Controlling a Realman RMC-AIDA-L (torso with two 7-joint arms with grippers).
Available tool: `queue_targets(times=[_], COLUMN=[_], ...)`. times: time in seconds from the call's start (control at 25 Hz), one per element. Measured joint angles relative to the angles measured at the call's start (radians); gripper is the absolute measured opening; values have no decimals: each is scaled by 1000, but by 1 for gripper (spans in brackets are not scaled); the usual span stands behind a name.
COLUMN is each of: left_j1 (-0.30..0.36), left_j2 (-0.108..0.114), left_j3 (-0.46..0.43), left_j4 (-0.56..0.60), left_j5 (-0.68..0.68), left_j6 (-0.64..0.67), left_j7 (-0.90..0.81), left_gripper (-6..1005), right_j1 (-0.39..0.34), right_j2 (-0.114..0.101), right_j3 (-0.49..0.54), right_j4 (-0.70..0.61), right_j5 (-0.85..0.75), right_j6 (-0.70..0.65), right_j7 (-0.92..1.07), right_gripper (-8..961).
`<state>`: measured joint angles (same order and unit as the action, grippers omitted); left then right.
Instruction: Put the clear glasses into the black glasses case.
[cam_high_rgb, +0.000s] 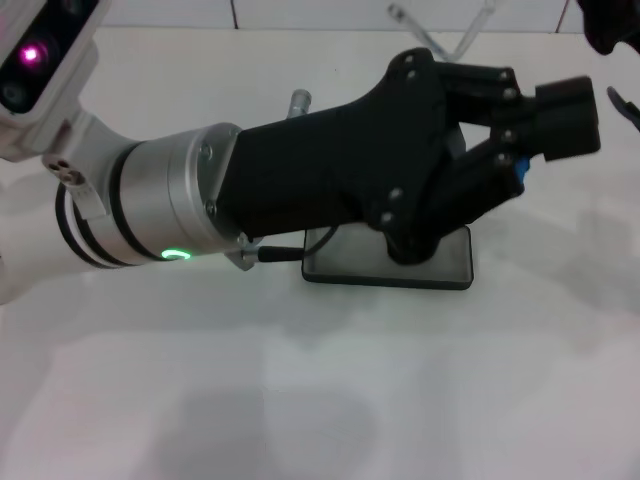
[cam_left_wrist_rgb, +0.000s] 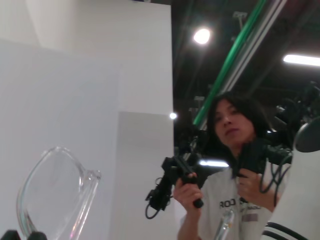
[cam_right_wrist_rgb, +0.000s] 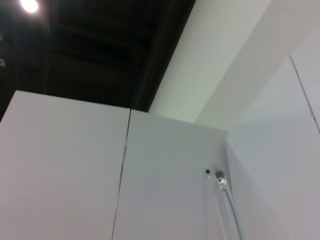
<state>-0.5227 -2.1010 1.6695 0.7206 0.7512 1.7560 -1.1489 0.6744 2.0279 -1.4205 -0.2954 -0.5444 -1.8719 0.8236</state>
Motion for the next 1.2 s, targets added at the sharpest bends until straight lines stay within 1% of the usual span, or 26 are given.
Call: queue_targets(times=[0.56,0.8,0.92,1.2], left_j1=[26,26,27,43], left_j2=[1,3,3,3], left_j3=[-10,-16,-21,-42], left_j4=[-1,-1,-4,-11], left_j5=[-38,-38,-38,-41], left_j6=[-80,-101,-102,-103], left_j7=[18,18,18,21], left_gripper=[69,69,69,69], right_j1=[14,7,3,-1], right_j2=[0,0,0,0], right_j3=[-90,-164,-191,-203], right_j4=[-5,-62,-77,-79], right_j5=[-9,-10,-10,-10], right_j6=[106,183,199,215], right_j7=[-49,-60,-74,-80], right_gripper=[116,115,115,115])
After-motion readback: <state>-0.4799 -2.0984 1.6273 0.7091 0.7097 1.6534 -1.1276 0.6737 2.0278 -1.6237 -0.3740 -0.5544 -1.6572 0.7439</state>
